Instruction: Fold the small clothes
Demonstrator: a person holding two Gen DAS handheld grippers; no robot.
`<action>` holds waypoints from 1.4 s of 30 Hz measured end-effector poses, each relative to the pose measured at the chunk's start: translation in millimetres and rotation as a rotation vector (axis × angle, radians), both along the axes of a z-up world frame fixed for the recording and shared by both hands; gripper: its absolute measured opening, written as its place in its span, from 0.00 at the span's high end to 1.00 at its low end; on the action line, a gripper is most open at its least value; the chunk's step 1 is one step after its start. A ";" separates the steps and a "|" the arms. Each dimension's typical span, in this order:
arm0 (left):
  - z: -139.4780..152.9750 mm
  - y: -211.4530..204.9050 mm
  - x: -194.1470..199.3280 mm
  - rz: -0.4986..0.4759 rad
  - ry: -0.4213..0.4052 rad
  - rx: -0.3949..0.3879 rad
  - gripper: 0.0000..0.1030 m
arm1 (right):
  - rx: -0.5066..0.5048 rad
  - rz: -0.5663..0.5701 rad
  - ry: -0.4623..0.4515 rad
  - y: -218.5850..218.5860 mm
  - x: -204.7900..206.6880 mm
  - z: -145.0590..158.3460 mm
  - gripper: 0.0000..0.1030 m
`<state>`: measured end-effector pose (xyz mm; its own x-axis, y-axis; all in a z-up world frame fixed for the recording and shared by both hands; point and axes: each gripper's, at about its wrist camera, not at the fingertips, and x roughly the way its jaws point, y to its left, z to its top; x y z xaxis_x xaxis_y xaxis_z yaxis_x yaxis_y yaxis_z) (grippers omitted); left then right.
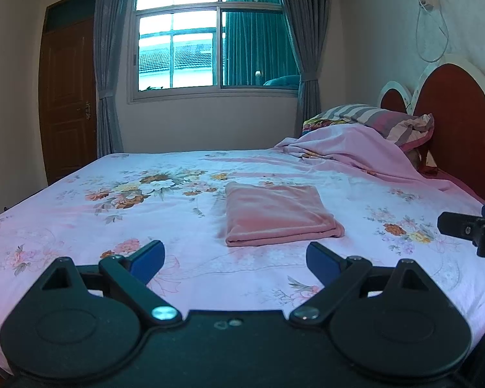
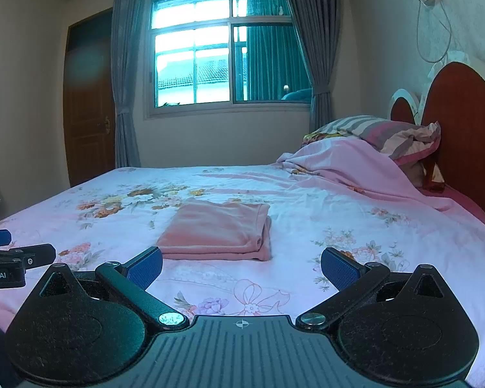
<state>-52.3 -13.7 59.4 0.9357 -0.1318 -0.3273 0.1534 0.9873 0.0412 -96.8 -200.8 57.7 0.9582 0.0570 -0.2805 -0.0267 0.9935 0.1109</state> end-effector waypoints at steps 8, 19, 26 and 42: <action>1.4 -1.0 -1.1 0.001 -0.006 -0.002 0.10 | -0.002 0.002 -0.004 -1.1 0.0 0.0 0.00; 2.6 0.0 -2.2 -0.012 -0.008 -0.006 0.10 | -0.006 0.008 -0.006 -0.2 -0.8 1.0 0.00; 2.9 2.1 -2.4 -0.014 -0.014 0.000 0.10 | -0.010 0.010 -0.005 0.9 -0.9 -0.4 0.00; -0.3 13.0 4.4 -0.033 0.012 -0.012 0.09 | -0.006 0.013 0.000 -1.5 -0.7 0.5 0.00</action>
